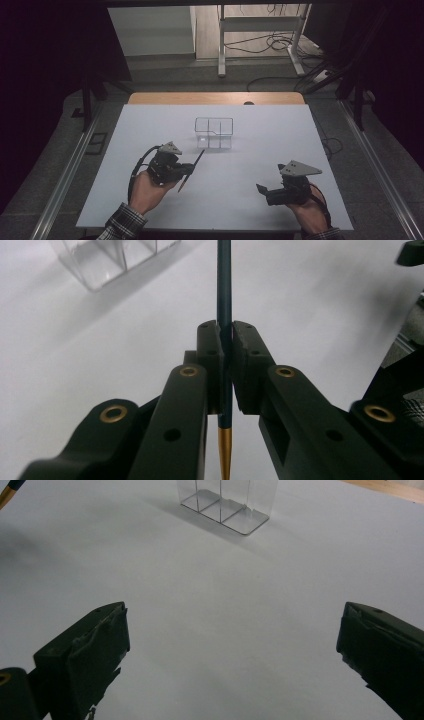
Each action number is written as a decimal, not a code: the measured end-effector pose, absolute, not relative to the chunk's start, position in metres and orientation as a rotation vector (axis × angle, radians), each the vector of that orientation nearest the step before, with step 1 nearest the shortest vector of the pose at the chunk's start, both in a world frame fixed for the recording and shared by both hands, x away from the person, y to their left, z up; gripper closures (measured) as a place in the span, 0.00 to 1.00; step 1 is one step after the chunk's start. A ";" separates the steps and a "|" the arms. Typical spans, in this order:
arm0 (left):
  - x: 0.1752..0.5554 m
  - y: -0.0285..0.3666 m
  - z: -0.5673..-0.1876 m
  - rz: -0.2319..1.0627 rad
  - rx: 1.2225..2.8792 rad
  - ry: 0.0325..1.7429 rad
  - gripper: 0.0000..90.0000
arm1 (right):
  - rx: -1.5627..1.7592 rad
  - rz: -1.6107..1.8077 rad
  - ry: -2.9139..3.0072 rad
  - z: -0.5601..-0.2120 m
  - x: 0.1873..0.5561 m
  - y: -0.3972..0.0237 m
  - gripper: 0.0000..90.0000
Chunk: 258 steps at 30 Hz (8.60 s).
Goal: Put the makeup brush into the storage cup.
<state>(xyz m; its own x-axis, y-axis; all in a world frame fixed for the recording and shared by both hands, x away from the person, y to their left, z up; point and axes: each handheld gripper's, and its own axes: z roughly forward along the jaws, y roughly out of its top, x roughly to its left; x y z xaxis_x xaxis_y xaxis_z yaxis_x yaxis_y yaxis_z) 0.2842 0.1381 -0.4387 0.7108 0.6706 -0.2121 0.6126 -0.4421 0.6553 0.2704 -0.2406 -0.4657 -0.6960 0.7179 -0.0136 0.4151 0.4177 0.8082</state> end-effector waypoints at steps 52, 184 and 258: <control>0.252 0.157 -0.467 0.202 1.824 0.712 0.93 | 0.964 1.284 2.394 -0.444 0.273 -0.197 0.00; 0.296 0.145 -0.476 -0.504 1.927 0.989 0.93 | -0.210 0.609 2.241 -0.442 0.255 -0.080 0.65; 0.288 0.202 -0.446 0.066 1.685 0.911 0.30 | 0.046 0.730 2.459 -0.455 0.270 -0.111 0.95</control>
